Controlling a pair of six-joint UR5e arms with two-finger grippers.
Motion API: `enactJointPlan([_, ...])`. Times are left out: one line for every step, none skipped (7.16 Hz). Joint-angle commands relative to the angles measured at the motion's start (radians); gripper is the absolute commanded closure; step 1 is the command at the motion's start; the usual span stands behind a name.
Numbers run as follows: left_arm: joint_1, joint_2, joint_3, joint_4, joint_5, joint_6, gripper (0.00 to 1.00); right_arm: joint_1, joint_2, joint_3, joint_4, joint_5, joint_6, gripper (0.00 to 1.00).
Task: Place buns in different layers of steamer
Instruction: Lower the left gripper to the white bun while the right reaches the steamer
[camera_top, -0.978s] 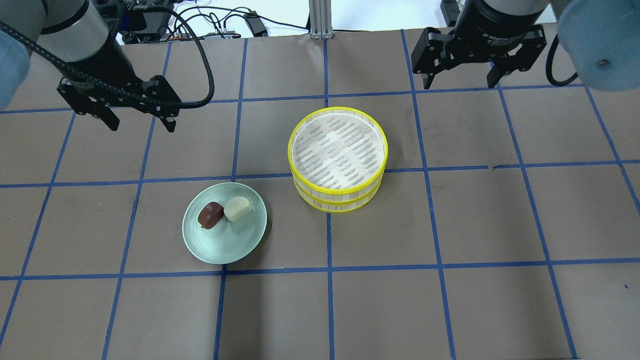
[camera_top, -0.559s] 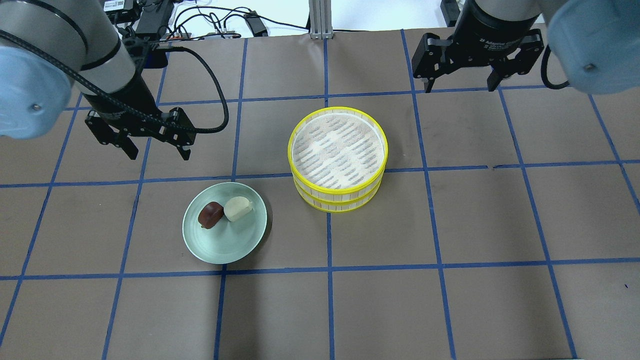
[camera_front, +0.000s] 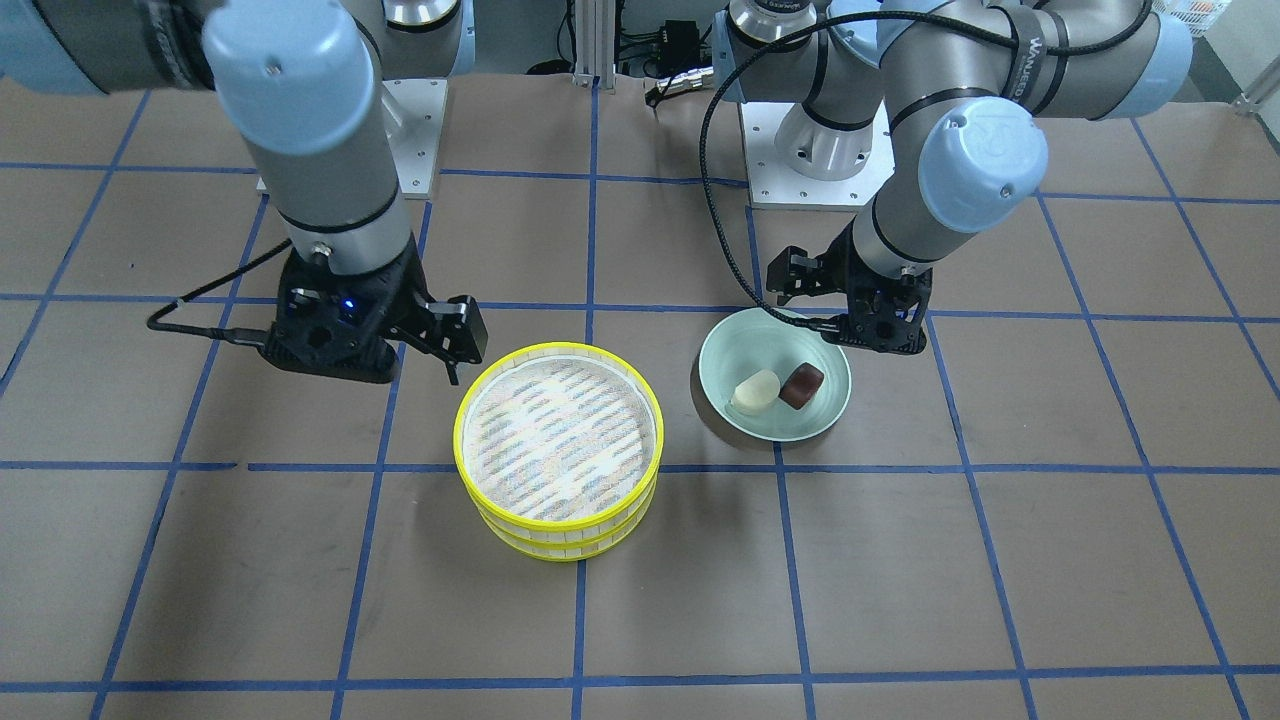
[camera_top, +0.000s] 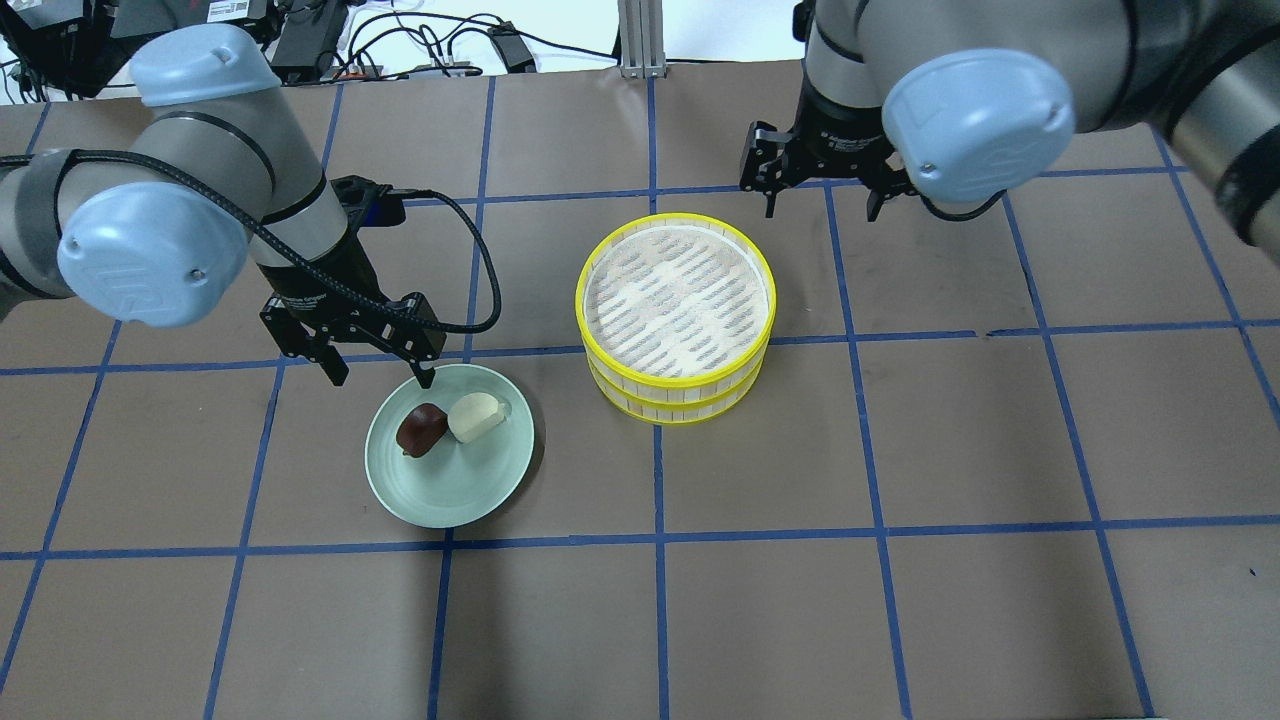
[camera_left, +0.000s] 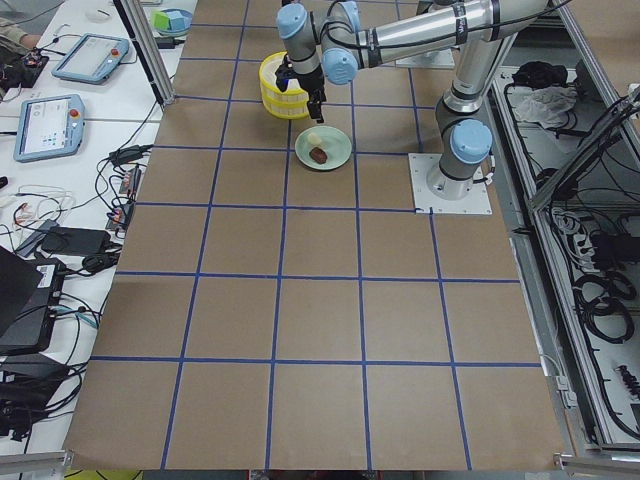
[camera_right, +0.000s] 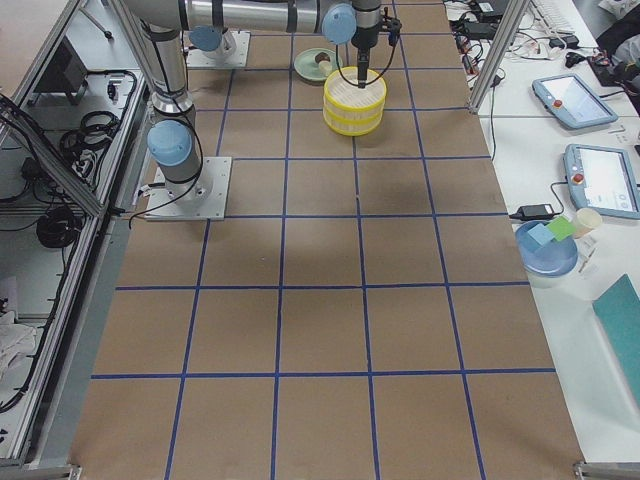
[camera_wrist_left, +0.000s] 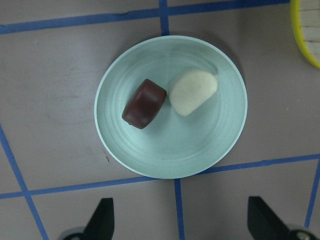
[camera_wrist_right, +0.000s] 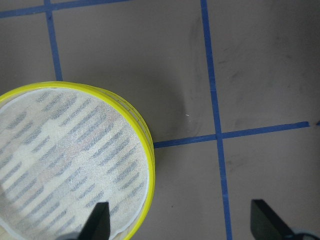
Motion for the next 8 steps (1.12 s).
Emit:
enactJointPlan([0.000, -0.064, -0.019, 0.029, -0.006, 0.116, 0.06, 0.015, 0.057, 0.068, -0.084, 0.002, 0.017, 0.02])
enactJointPlan([-0.001, -0.102, -0.019, 0.073, -0.006, 0.124, 0.05, 0.016, 0.071, 0.079, -0.104, 0.005, 0.020, 0.01])
enactJointPlan([-0.006, -0.148, -0.017, 0.126, -0.008, 0.271, 0.02, 0.018, 0.103, 0.080, -0.118, 0.007, 0.021, 0.02])
enactJointPlan([-0.006, -0.174, -0.017, 0.139, -0.009, 0.320, 0.02, 0.018, 0.120, 0.088, -0.121, 0.007, 0.024, 0.12])
enactJointPlan([-0.009, -0.199, -0.017, 0.161, -0.075, 0.319, 0.02, 0.018, 0.121, 0.091, -0.120, 0.013, 0.021, 0.20])
enactJointPlan([-0.021, -0.222, -0.019, 0.177, -0.098, 0.314, 0.02, 0.018, 0.129, 0.091, -0.118, 0.013, 0.021, 0.33])
enactJointPlan([-0.058, -0.224, -0.014, 0.200, -0.085, 0.316, 0.00, 0.018, 0.131, 0.091, -0.109, 0.020, 0.023, 0.48])
enactJointPlan([-0.067, -0.244, -0.019, 0.234, -0.059, 0.317, 0.00, 0.018, 0.131, 0.091, -0.112, 0.049, 0.023, 0.60])
